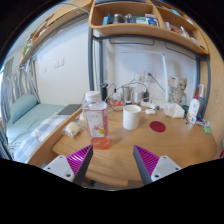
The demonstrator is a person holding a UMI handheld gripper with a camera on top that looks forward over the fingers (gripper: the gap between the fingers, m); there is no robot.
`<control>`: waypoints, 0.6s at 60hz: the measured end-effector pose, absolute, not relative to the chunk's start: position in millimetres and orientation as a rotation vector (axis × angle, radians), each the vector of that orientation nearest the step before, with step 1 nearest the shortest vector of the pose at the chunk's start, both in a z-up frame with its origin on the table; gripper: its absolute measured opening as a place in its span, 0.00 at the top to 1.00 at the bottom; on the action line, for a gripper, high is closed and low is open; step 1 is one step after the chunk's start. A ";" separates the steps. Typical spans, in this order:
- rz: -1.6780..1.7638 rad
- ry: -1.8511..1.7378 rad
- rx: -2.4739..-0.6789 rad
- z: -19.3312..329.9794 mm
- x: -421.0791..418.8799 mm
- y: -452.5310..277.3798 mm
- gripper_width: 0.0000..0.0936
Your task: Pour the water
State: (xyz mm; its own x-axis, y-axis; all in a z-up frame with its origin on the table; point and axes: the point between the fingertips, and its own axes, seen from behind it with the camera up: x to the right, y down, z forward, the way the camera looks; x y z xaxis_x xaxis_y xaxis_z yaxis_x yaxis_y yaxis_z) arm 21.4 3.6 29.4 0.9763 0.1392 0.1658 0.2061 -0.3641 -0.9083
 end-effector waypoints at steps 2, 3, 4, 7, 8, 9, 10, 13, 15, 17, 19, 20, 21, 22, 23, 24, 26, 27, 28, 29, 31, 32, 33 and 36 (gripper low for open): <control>-0.052 -0.270 -1.945 30.3 13.6 13.1 0.10; -0.045 -0.282 -1.941 30.4 10.1 18.3 0.10; -0.042 -0.291 -1.936 32.8 7.7 23.0 0.10; -0.043 -0.309 -1.922 37.9 3.0 39.9 0.10; -0.043 -0.314 -1.918 40.4 2.1 45.7 0.10; -0.043 -0.320 -1.914 42.7 1.7 51.5 0.10; -0.041 -0.325 -1.912 44.8 0.8 56.3 0.10; -0.017 -0.338 -1.910 53.2 -3.6 71.2 0.10; -0.009 -0.342 -1.899 58.7 -3.6 83.4 0.10; -0.005 -0.341 -1.891 65.4 -3.2 96.3 0.10; 0.002 -0.346 -1.884 72.1 -3.2 107.3 0.10; 0.003 -0.351 -1.880 76.1 -3.3 112.9 0.10; 0.003 -0.357 -1.875 80.5 -3.1 118.4 0.10; 0.001 -0.361 -1.872 85.7 -3.0 123.9 0.10; -0.004 -0.364 -1.868 89.3 -2.0 129.7 0.10; -0.011 -0.367 -1.861 92.4 -0.6 135.5 0.10; -0.019 -0.368 -1.854 100.0 2.3 146.1 0.10; -0.020 -0.369 -1.851 104.1 3.4 152.5 0.11; -0.019 -0.369 -1.847 107.7 4.4 158.3 0.10; -0.019 -0.368 -1.843 111.5 5.5 164.9 0.10; -0.019 -0.363 -1.834 118.2 8.2 175.0 0.10; -0.015 -0.358 -1.831 123.0 8.8 180.3 0.10; -0.012 -0.357 -1.821 126.2 8.8 185.7 0.10; -0.012 -0.340 -1.800 138.6 11.7 201.5 0.12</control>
State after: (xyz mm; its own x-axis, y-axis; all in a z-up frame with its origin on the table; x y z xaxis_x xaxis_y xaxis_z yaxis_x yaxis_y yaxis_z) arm 11.7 201.5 138.6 0.9567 0.2229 0.1870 0.2354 -0.2152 -0.9478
